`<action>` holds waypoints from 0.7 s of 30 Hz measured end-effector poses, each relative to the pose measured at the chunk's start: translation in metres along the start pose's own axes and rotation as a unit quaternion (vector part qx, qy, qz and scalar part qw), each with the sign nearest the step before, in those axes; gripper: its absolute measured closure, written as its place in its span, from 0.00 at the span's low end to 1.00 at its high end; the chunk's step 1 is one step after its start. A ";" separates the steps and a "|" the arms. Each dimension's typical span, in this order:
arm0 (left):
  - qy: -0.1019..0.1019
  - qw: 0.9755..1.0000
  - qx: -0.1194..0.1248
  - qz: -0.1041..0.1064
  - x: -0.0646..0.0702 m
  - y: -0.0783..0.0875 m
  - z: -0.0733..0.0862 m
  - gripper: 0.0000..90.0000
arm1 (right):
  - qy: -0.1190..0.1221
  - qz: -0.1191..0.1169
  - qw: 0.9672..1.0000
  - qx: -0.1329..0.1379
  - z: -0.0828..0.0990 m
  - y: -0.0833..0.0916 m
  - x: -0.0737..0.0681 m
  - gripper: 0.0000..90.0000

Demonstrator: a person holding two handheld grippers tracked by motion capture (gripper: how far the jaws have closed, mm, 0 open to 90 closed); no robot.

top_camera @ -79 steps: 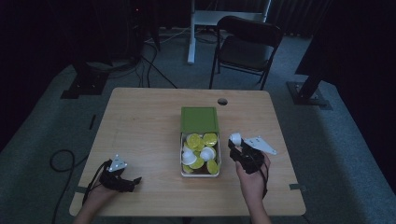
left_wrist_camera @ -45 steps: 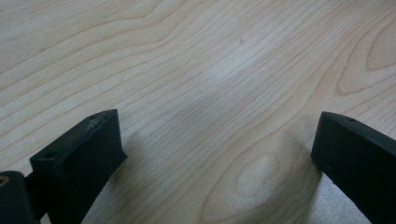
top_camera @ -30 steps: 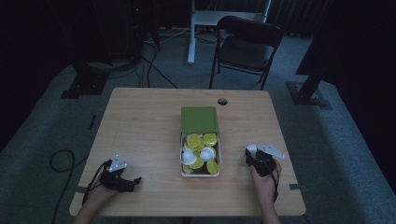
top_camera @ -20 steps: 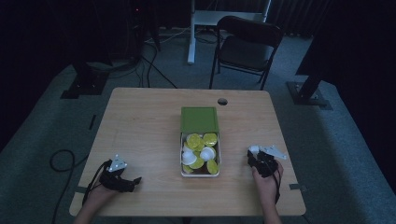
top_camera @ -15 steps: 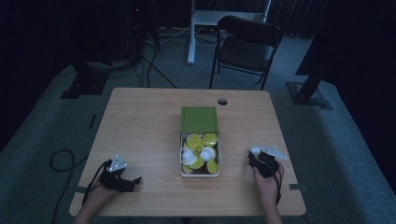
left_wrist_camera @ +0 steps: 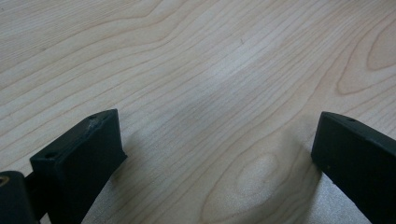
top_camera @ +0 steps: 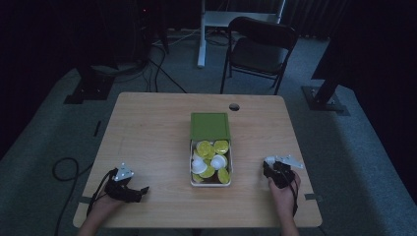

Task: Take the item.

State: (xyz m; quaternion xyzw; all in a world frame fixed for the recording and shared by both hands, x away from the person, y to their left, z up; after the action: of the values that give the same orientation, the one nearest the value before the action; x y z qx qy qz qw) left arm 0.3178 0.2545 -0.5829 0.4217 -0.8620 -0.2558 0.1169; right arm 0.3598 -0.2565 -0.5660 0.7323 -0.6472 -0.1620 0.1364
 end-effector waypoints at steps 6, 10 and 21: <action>0.000 1.000 0.000 0.000 0.000 0.000 0.000 0.02 | -0.012 0.001 1.000 -0.002 0.002 -0.001 0.001 0.57; 0.000 1.000 0.000 0.000 0.000 0.000 0.000 0.02 | -0.012 -0.006 1.000 0.006 -0.003 0.000 0.000 0.51; 0.000 1.000 0.000 0.000 0.000 0.000 0.000 0.02 | -0.001 -0.034 0.999 0.016 -0.014 0.004 -0.010 0.33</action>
State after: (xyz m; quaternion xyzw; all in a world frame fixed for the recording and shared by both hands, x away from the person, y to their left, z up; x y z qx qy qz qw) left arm 0.3178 0.2544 -0.5829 0.4218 -0.8620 -0.2558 0.1169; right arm 0.3609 -0.2472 -0.5511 0.7558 -0.6247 -0.1566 0.1186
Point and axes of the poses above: each handheld gripper's, and its own axes: y roughly backward along the jaws, z roughly out of its underside, x roughly to its right, the point moved 5 cm from there along -y, roughly forward along the jaws, and after that the axes turned 14 degrees about x, right-handed, at the moved point
